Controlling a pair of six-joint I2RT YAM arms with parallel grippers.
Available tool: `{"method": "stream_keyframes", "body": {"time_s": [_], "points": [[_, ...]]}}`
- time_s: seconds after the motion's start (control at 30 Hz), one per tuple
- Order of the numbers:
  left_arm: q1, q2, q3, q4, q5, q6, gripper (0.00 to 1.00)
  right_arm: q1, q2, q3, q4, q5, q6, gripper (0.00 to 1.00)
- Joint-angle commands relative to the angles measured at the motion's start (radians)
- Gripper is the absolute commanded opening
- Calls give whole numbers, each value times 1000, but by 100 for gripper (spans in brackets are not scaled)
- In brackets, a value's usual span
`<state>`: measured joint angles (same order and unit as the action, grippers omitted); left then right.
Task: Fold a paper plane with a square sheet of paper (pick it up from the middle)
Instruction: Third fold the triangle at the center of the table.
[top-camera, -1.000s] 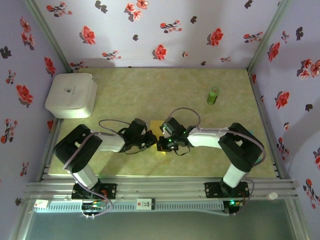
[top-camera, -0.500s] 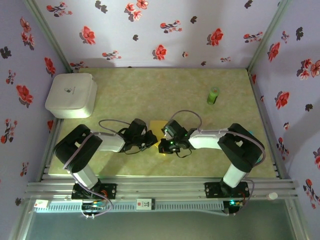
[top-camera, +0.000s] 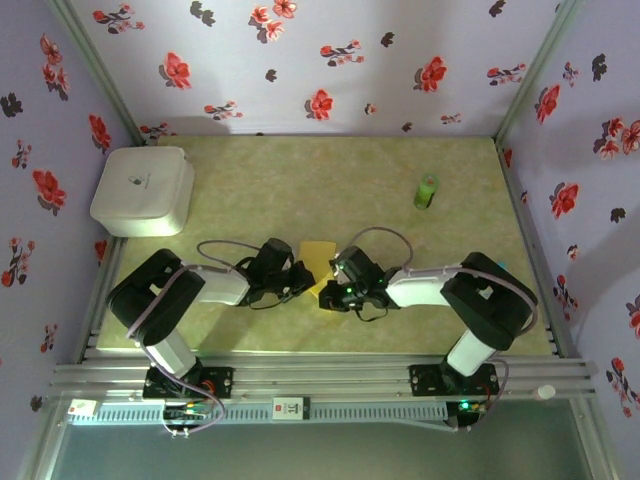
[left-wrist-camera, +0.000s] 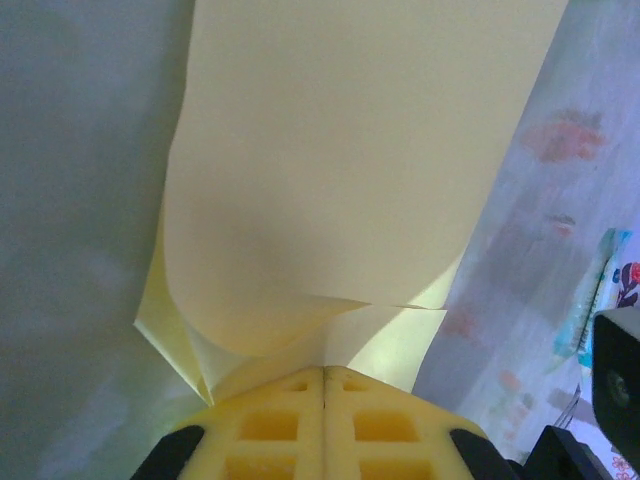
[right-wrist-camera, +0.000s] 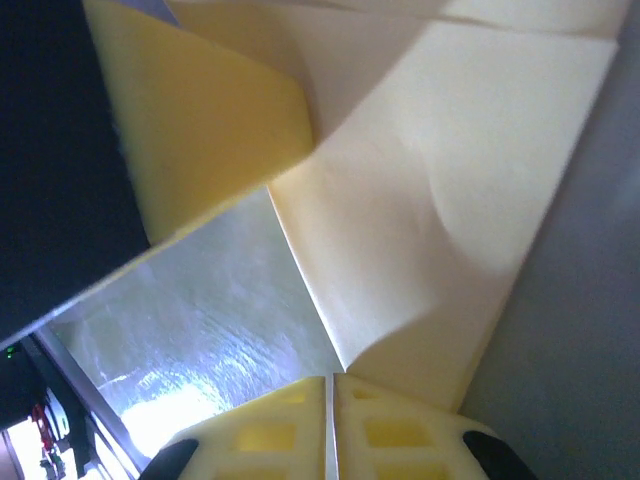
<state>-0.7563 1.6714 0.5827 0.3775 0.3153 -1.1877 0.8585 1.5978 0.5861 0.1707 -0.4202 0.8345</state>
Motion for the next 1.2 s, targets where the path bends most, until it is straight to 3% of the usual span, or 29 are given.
{"method": "stream_keyframes", "body": {"time_s": [0.0,0.33,0.47,0.57,0.93,1.17], "points": [[6,31,-34,-36,-35,-19,0,4,-27,-64,-47,-22,33,10],[6,23,-42,-30,-43,-33,0,-15,-135,-94,-50,-60,61,5],[0,0,-63,-10,-70,-70,0,-28,-218,-49,-104,0,78,4],[-7,-15,-79,7,-96,-96,0,-39,-234,-32,-50,24,137,4],[-14,-33,-91,9,-120,-108,0,-49,23,159,-75,2,167,1],[-13,-34,-87,9,-119,-102,0,-58,106,191,-99,-15,155,1]]}}
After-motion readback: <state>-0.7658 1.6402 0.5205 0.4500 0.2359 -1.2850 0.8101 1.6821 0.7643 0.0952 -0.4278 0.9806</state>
